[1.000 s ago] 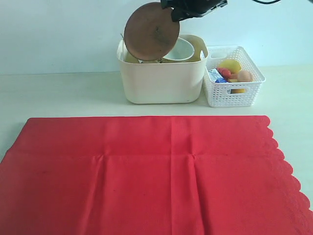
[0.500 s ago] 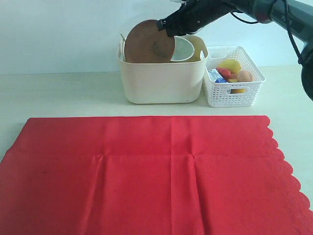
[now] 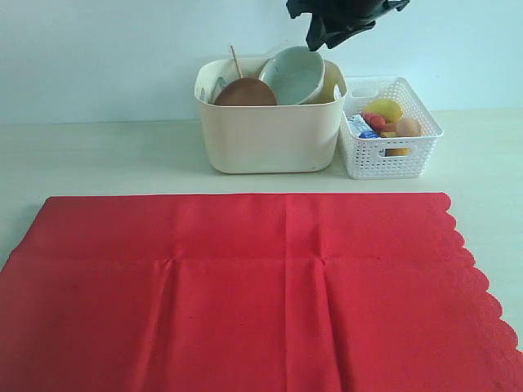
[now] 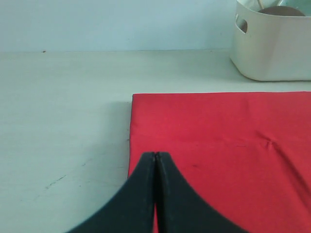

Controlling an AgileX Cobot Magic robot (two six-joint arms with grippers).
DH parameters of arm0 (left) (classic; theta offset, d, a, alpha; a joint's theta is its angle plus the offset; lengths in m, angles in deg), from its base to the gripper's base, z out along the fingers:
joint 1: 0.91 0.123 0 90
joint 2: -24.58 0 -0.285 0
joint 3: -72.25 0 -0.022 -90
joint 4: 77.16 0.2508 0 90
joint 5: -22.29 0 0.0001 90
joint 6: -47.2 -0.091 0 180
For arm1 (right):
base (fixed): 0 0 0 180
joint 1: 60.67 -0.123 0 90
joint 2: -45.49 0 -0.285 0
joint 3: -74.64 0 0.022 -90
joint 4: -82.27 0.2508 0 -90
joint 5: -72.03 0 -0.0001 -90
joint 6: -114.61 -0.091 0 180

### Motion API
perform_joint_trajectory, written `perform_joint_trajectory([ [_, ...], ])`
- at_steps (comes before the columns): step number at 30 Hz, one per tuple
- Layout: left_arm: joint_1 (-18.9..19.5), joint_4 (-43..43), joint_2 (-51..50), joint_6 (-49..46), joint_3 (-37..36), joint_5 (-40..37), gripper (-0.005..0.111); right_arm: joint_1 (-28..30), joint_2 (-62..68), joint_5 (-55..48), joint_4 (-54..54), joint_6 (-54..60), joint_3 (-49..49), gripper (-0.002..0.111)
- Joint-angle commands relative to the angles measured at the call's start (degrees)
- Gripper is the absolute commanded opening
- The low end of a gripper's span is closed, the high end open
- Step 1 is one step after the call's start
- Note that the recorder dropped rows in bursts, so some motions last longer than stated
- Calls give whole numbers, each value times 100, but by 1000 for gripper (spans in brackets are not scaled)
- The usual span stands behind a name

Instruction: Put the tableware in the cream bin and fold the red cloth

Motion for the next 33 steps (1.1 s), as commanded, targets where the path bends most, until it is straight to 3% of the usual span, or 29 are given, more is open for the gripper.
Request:
perform_joint_trajectory([
  [1, -42, -23, 34, 13, -12, 55, 0, 10, -386, -200, -199, -243, 44, 13],
  [5, -42, -23, 34, 13, -12, 55, 0, 10, -794, -200, -76, -264, 562, 0],
  [13, -42, -23, 34, 13, -12, 55, 0, 10, -1794, -183, -106, -213, 2038, 0],
  [24, -42, -23, 34, 13, -12, 55, 0, 10, -3542, 945, -439, -64, 4443, 0],
  [33, -42, -23, 34, 13, -12, 55, 0, 10, -5567, 1922, -625, -64, 6984, 0],
])
